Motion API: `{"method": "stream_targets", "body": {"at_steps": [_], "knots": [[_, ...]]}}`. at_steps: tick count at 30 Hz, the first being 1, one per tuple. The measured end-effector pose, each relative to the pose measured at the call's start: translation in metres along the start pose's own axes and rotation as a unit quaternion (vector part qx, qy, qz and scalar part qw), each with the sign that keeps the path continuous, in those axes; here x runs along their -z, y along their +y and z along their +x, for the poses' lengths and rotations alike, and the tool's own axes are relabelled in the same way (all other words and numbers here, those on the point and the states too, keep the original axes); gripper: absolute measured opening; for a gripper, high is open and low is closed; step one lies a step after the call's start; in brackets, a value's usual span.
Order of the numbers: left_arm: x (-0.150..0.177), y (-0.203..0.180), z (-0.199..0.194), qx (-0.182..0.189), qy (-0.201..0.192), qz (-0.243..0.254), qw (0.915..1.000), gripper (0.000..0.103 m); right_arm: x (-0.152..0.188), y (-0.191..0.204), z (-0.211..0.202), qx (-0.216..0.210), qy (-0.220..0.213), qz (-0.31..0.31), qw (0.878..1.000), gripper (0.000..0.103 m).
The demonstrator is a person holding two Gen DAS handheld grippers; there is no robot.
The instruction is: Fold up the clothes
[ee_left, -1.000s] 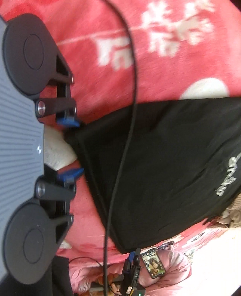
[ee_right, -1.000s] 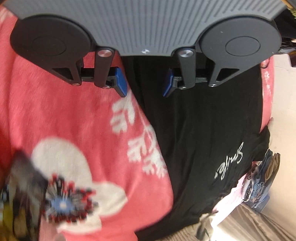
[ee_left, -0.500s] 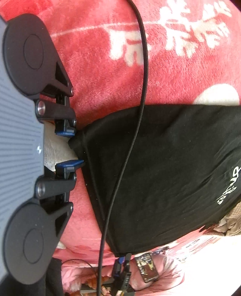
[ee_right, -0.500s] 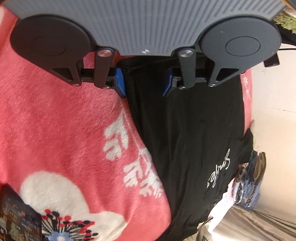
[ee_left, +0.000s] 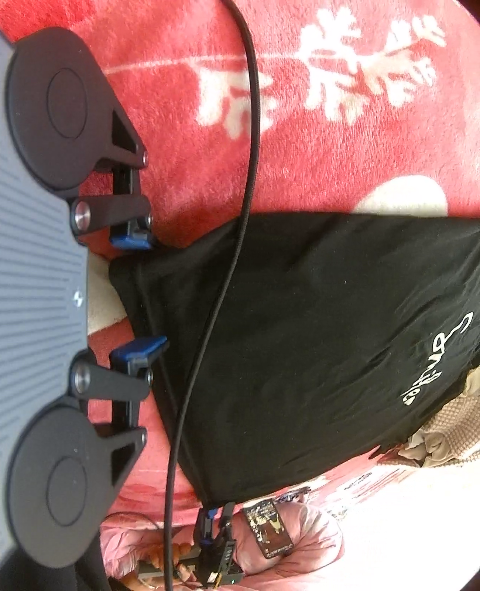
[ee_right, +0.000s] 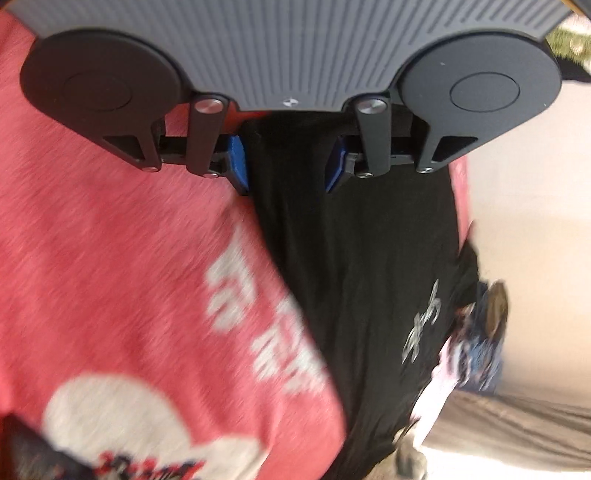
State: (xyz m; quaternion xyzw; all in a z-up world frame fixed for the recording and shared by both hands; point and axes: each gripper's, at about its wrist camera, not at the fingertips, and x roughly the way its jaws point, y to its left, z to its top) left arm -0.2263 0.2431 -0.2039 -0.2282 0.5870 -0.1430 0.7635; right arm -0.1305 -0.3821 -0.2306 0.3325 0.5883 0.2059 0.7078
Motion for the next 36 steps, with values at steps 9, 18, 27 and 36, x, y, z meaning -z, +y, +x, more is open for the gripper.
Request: {"method": "stream_targets", "body": {"at_steps": [9,18,27,36], "knots": [[0.006,0.013,-0.004,-0.012,-0.006,-0.026,0.9996,0.005,0.007,0.004,-0.005,0.024,-0.005,0.002,1.000,0.008],[0.007,-0.003,-0.028,-0.016,0.001,-0.025,0.9996,0.003,0.013,0.040,-0.026,0.118,0.004,-0.067,0.991,0.003],[0.016,-0.007,-0.050,-0.030,0.041,-0.011,0.9987,0.003,0.028,0.072,-0.029,0.175,0.066,-0.110,0.976,0.003],[0.035,0.007,-0.050,-0.038,0.099,-0.029,0.9939,0.003,0.065,0.062,-0.032,0.222,0.133,-0.100,0.961,0.002]]}}
